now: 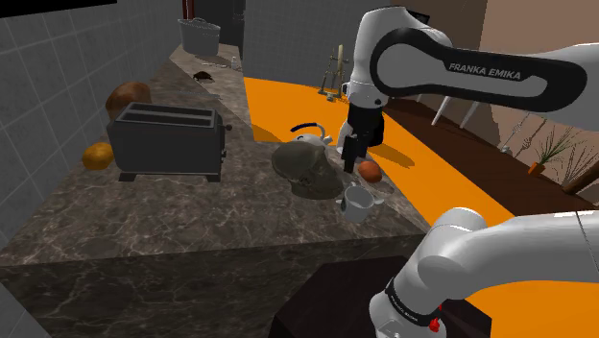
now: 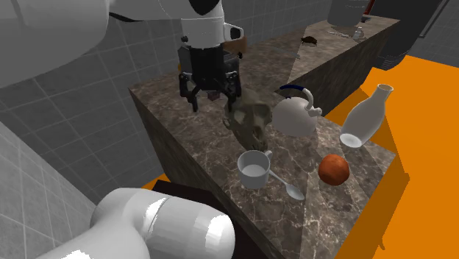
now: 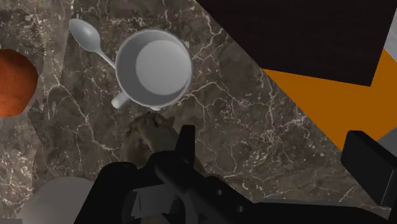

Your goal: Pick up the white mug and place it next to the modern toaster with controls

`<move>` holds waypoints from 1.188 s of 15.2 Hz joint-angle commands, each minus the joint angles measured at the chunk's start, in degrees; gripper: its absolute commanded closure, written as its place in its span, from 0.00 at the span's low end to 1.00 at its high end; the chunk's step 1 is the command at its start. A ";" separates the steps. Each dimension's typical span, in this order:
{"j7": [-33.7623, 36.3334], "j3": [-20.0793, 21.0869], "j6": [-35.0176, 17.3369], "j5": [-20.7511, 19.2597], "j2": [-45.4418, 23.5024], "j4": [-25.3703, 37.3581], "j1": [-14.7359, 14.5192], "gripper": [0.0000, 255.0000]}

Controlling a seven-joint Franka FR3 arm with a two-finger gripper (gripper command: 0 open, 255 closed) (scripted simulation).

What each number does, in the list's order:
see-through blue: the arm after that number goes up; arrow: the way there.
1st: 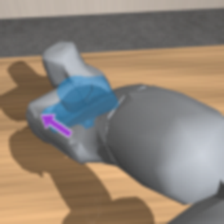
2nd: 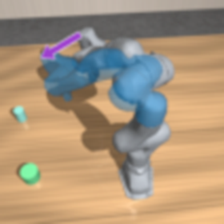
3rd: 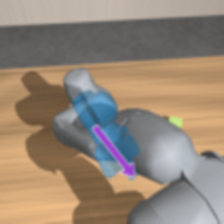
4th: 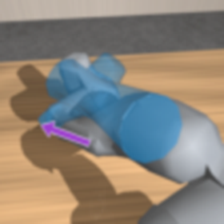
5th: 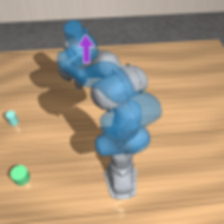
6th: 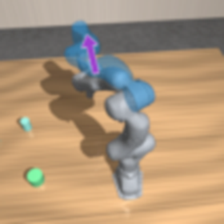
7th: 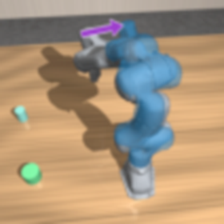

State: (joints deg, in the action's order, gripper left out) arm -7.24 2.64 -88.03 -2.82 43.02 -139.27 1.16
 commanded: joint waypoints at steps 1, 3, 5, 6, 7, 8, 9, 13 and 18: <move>0.00 0.00 0.00 0.00 0.00 0.00 0.00 0.00; 0.38 -0.39 -3.93 -0.95 1.67 -4.72 0.67 0.00; 0.80 -0.84 -7.96 -1.98 3.06 -9.24 1.43 0.00; 1.02 -1.08 -10.03 -2.53 3.63 -11.42 1.85 0.00; 1.24 -1.33 -12.13 -3.10 4.12 -13.55 2.31 0.00; 1.48 -1.59 -14.28 -3.71 4.51 -15.63 2.79 0.00; 1.72 -1.87 -16.49 -4.34 4.80 -17.66 3.32 0.00; 2.79 -3.11 -26.00 -7.27 4.69 -25.15 5.90 0.00; 3.64 -4.08 -34.38 -9.79 2.43 -30.07 8.21 0.00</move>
State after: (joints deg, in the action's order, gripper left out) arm -3.55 -1.17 -121.03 -12.17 45.89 -168.63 8.97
